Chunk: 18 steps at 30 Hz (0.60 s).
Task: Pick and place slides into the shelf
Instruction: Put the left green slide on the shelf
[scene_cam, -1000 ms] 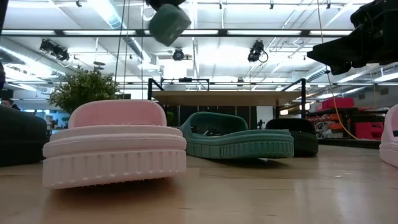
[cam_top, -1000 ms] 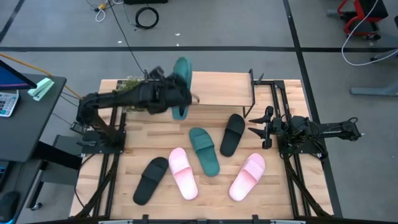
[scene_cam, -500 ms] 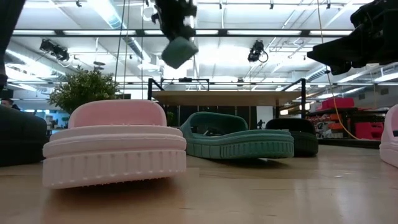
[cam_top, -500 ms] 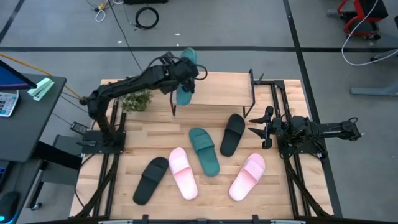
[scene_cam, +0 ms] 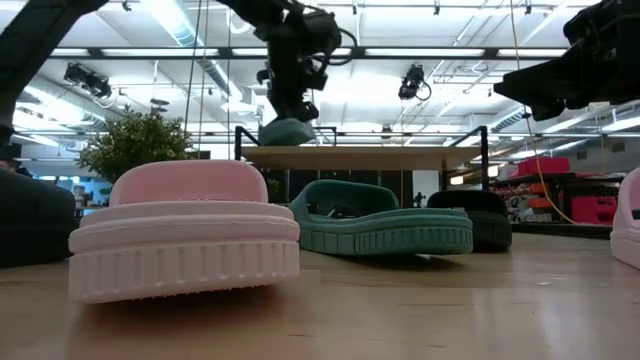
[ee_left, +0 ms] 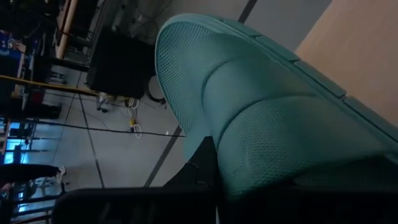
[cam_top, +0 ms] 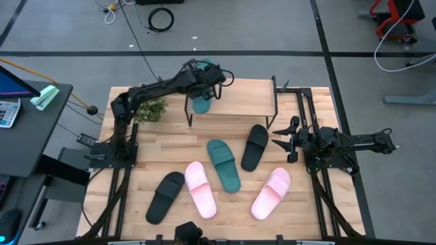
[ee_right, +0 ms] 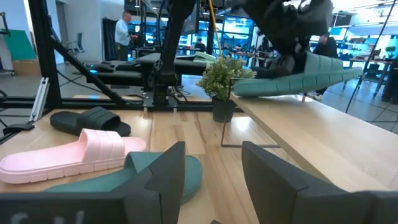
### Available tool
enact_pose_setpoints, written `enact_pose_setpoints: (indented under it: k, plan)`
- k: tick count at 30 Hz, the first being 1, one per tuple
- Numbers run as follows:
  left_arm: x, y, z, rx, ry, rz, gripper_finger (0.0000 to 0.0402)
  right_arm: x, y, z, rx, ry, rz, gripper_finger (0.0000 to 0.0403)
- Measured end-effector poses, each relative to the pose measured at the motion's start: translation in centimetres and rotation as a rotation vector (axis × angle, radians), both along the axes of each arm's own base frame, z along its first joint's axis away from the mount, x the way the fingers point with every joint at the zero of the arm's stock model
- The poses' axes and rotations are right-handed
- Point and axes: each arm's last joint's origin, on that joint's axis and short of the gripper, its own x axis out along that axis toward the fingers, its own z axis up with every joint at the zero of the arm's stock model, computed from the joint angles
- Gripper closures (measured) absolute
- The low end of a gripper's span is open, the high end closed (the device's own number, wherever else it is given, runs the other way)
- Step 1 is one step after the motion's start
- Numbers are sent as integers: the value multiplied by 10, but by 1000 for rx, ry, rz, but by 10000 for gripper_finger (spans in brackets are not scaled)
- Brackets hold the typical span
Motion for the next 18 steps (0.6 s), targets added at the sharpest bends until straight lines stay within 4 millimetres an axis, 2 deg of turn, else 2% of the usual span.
enact_pose_setpoints:
  k: [6,13,18]
  plan:
    - [3,4,-11,-11,32,2,367,0,0,0,0,0,0,238]
    - [6,1,-9,-7,47,-24,370,0,0,0,0,1,1,238]
    - [7,-1,-8,-6,77,-55,344,0,0,0,0,1,0,238]
